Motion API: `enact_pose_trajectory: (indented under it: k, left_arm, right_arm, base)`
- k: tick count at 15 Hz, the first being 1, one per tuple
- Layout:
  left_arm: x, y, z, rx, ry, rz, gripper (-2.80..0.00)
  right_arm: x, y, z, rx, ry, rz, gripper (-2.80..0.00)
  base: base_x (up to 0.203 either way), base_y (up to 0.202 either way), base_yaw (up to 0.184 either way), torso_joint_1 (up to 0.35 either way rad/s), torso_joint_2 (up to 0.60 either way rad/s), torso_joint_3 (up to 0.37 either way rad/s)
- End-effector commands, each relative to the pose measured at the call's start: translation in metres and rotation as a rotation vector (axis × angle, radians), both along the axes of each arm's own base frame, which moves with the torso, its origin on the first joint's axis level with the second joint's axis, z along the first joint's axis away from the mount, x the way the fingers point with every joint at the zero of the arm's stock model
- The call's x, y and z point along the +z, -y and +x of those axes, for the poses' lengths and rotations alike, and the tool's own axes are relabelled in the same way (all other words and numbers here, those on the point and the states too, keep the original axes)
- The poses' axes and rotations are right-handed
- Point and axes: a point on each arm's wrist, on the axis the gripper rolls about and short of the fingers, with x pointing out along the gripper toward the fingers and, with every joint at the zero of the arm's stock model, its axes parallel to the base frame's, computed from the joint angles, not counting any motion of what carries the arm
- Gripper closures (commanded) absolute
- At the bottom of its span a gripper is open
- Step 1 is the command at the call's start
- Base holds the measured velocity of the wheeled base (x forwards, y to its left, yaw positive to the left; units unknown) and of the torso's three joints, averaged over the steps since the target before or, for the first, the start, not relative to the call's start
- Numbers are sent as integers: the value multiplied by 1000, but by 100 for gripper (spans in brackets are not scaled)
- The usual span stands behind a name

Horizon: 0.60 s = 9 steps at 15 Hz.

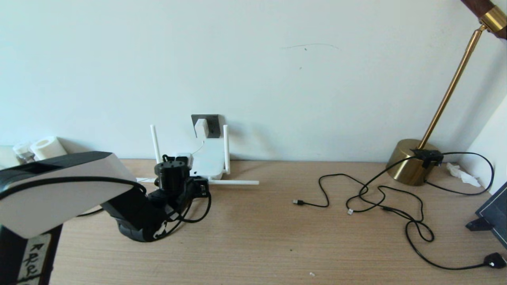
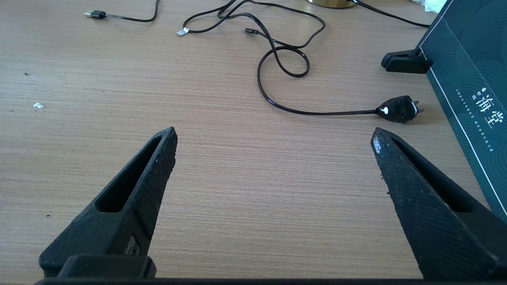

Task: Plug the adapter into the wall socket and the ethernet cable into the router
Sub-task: Plug cable into router interface

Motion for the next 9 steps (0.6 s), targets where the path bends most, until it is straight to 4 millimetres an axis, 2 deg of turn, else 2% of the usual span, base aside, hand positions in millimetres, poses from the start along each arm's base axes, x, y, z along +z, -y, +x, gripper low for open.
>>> enact_pose_trajectory:
  k: [1,2,9]
  left_arm:
    - [-1,1,-1,-1,-3,-2,0]
    - [0,2,-3,-7,1,-4,-280]
    - [-4,1,-11,-25,13,-9,-280]
  right_arm:
    - [0,0,0,0,-3,-1,-280]
    - [0,0,0,0,-3,-1,-280]
    - [0,0,0,0,-3,-1,-280]
  base:
    - [0,0,0,0,0,0]
    - [0,0,0,0,0,0]
    - [0,0,0,0,0,0]
